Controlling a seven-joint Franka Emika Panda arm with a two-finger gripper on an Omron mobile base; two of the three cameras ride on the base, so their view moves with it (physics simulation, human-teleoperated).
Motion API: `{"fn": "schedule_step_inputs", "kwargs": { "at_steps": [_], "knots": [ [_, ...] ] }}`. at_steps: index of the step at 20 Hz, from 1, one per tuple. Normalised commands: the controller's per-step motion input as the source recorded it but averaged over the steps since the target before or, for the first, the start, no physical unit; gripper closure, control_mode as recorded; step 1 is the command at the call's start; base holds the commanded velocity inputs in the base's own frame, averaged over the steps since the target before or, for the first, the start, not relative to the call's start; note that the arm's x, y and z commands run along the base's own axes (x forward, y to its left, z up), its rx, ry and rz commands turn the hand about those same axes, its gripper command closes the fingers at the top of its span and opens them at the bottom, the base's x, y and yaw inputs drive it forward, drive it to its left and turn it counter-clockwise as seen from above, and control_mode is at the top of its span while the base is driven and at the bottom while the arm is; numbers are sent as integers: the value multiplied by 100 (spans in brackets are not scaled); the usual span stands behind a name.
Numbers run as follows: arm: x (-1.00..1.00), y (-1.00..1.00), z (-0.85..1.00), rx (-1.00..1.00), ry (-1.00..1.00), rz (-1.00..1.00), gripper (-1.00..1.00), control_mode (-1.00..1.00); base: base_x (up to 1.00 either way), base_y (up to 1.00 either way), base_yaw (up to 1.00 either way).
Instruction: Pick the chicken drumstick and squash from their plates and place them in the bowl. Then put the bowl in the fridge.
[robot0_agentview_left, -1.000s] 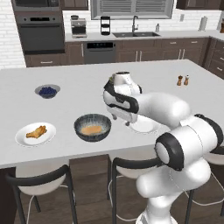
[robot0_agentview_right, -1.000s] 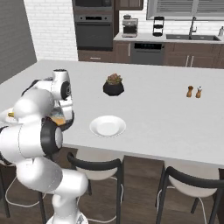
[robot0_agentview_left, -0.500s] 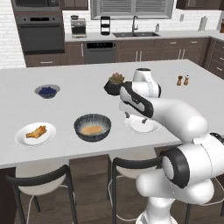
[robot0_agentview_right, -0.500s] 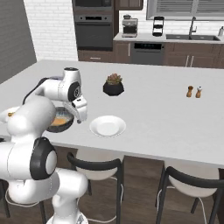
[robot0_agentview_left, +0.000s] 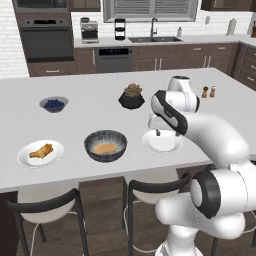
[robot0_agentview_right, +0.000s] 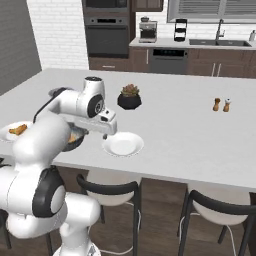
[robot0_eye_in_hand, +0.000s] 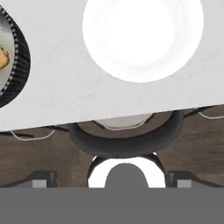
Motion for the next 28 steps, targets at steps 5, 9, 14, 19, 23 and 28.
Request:
{"fn": "schedule_step_inputs", "kwargs": {
  "at_steps": [5, 9, 14, 19, 23, 28],
  "knots": [
    [-7, -6, 14, 0, 1, 0, -100, 100, -10, 2, 0],
    [0, 0, 0, 0, 0, 0, -100, 100, -49, 34, 0],
    [0, 0, 0, 0, 0, 0, -100, 100, -12, 94, 3],
    [0, 0, 0, 0, 0, 0, -100, 100, 4, 100, 0],
    [0, 0, 0, 0, 0, 0, -100, 100, 56, 85, 0],
    [0, 0, 0, 0, 0, 0, -100, 100, 95, 7, 0]
  ]
}}
